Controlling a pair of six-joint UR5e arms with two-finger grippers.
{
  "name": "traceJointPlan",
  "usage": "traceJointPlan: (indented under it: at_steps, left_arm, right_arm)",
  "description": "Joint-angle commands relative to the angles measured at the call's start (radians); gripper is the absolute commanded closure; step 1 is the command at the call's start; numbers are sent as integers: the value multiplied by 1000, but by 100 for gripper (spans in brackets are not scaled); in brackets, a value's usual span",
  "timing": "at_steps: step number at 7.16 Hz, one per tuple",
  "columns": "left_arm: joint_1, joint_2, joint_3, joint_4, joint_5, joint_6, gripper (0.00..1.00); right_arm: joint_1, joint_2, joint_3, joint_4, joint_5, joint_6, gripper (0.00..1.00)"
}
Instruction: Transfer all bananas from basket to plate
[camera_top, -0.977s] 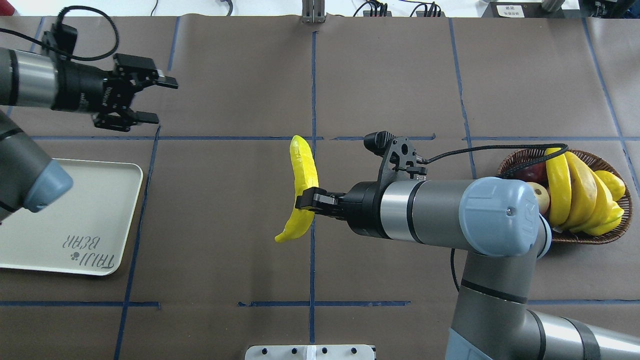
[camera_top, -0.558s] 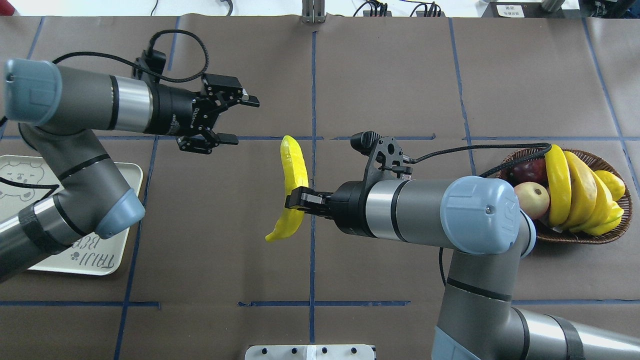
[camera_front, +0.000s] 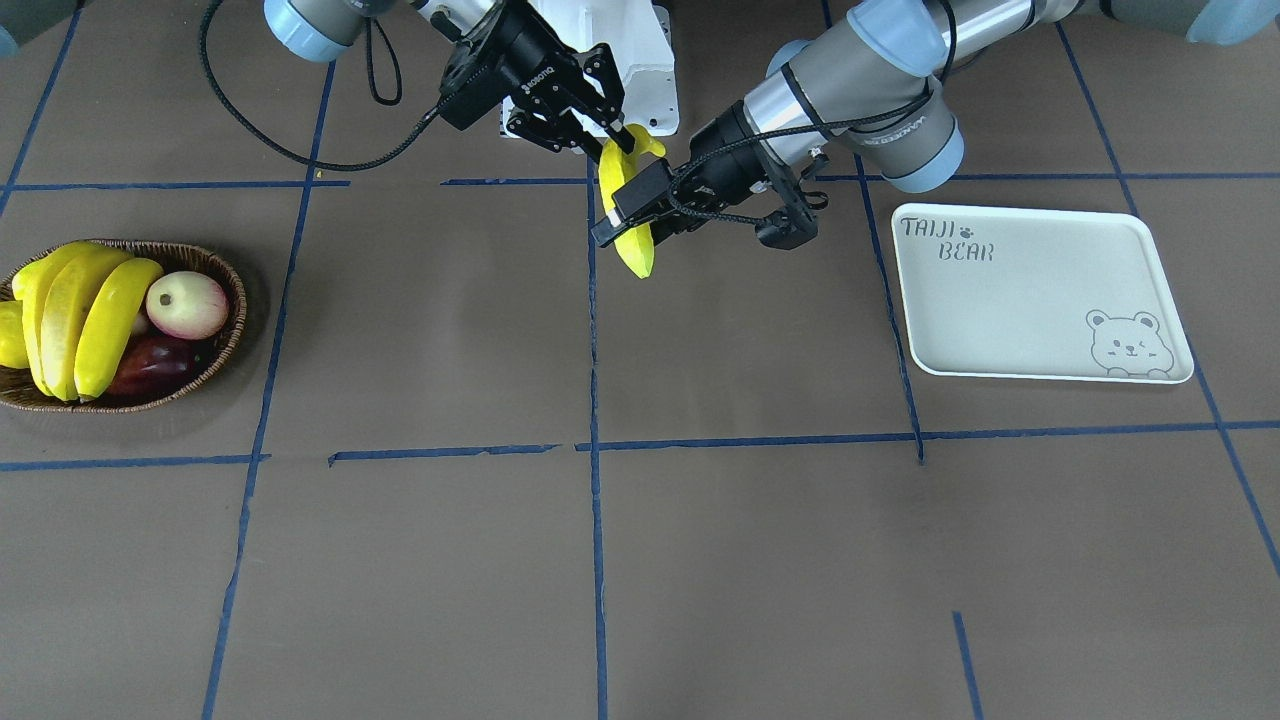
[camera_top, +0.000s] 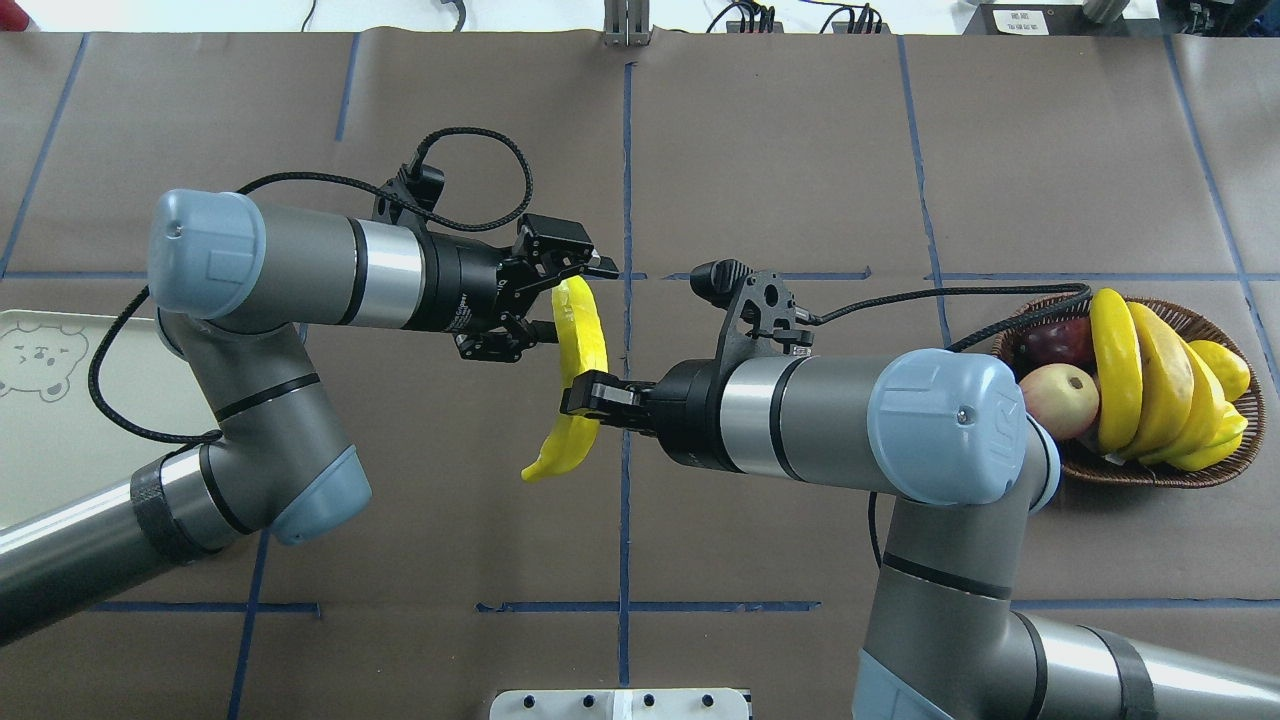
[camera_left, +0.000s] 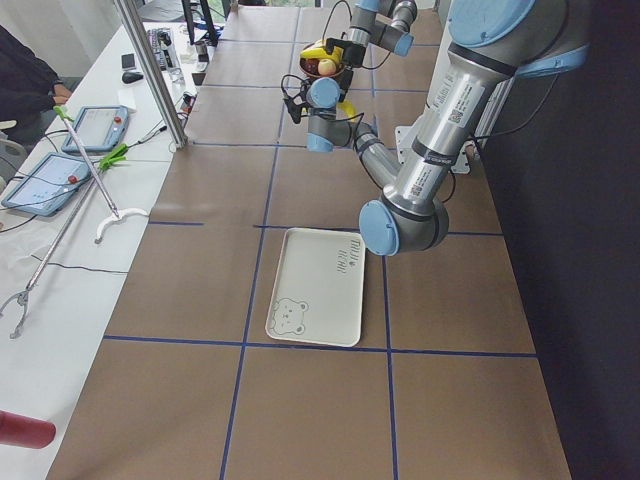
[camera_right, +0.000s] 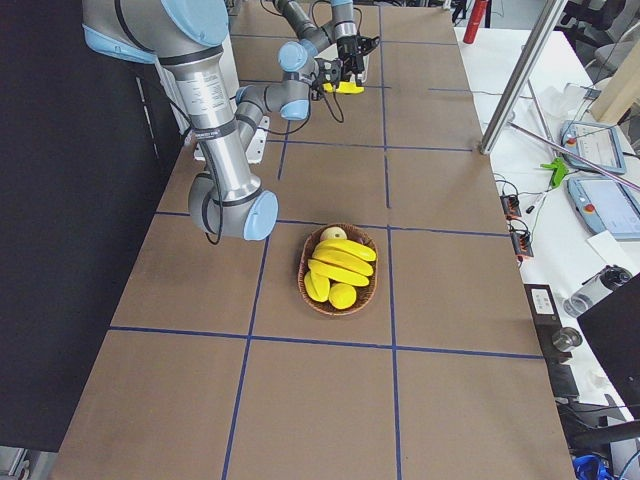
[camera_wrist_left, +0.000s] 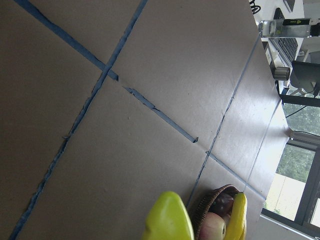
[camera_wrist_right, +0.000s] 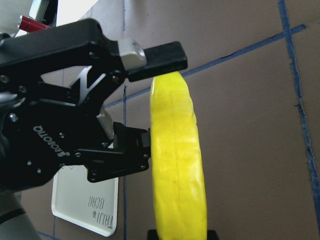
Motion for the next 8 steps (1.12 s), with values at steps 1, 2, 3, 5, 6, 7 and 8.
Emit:
traceJointPlan:
  at_steps: [1,2,3,5,6,7,8]
  left_arm:
    - [3,12,-1,1,-9,8,100]
    - [3,12,-9,4,-11,7,100]
    - [3,12,-7,9,-11,5,100]
    - [1,12,-12,48,-12,5,100]
    - [-8,12,-12,62,-12,5,100]
    - [-46,18,-12,108,-53,8,100]
    - [-128,36,-12,174,-143,23,100]
  right_arm:
    - [0,1,4,0,0,-2,99]
    - [1,1,9,0,0,1,95]
    - [2,1,15,0,0,4,64]
    - [2,0,16,-9,0,6,0]
    - [3,0,18,-9,3,4,0]
    - [12,-9,33,-14,11,3,0]
    - [44,-37,58,-42,52,1,0]
